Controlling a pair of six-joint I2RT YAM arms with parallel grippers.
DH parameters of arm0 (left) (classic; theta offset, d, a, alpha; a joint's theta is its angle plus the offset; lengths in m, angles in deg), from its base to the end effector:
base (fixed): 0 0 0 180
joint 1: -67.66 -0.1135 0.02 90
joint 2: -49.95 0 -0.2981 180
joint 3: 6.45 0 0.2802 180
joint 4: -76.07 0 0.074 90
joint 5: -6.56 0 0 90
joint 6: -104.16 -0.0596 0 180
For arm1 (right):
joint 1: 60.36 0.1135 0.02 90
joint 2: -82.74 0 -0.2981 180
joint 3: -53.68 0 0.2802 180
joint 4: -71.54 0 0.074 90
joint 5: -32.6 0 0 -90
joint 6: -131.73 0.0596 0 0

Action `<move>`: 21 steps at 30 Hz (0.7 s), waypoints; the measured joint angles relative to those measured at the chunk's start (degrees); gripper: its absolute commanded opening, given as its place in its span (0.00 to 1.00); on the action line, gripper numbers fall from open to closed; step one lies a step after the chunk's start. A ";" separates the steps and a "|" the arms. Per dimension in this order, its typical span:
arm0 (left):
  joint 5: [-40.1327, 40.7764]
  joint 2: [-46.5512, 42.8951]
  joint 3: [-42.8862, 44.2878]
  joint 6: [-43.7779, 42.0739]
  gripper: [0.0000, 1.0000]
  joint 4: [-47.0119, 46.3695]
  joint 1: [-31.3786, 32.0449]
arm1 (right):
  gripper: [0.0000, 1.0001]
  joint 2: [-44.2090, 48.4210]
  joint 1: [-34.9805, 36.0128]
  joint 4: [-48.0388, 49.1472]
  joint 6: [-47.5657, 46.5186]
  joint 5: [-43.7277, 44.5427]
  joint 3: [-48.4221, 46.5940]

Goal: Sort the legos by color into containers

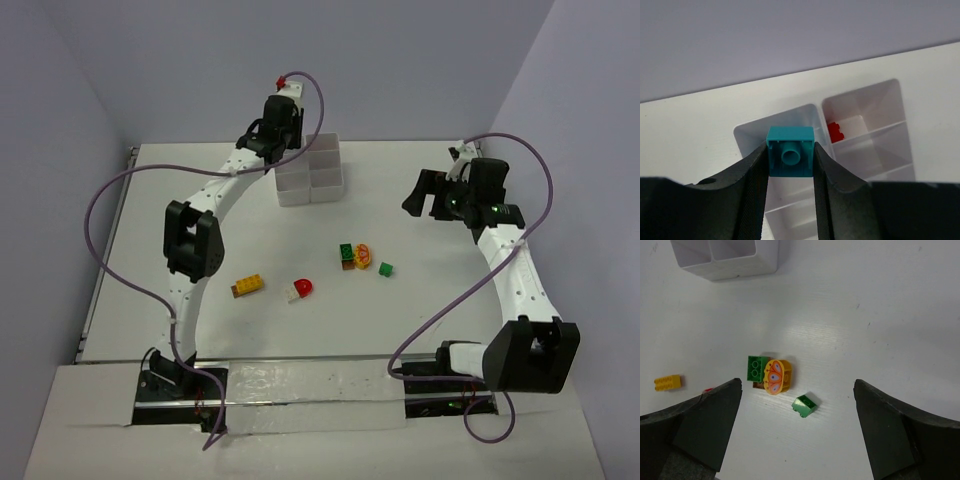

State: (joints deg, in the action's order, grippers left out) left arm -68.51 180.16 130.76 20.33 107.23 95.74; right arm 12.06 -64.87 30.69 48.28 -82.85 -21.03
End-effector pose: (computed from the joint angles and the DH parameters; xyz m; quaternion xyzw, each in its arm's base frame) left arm 0.5460 -0.2739 0.3214 0.0889 0.8306 -0.0544 0.5471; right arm 0.3043 0.0017 0.3379 -0.0141 0.8777 0.2047 0.4330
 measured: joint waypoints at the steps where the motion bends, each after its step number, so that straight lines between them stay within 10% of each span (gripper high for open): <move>1: -0.05 0.66 0.42 0.56 0.01 -0.15 -0.46 | 1.00 -0.06 0.26 0.02 0.00 0.23 0.00; 14: -0.53 3.78 2.59 2.62 0.07 -0.22 -2.30 | 1.00 -1.51 1.89 0.16 -0.24 0.97 -0.02; 21: -0.66 3.77 2.57 2.73 0.28 -0.24 -2.26 | 1.00 -1.52 2.24 0.17 -0.26 1.14 -0.02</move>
State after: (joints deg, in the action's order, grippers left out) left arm -69.16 183.93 133.33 23.06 106.99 93.48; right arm 10.54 -62.63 30.86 48.02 -81.70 -21.05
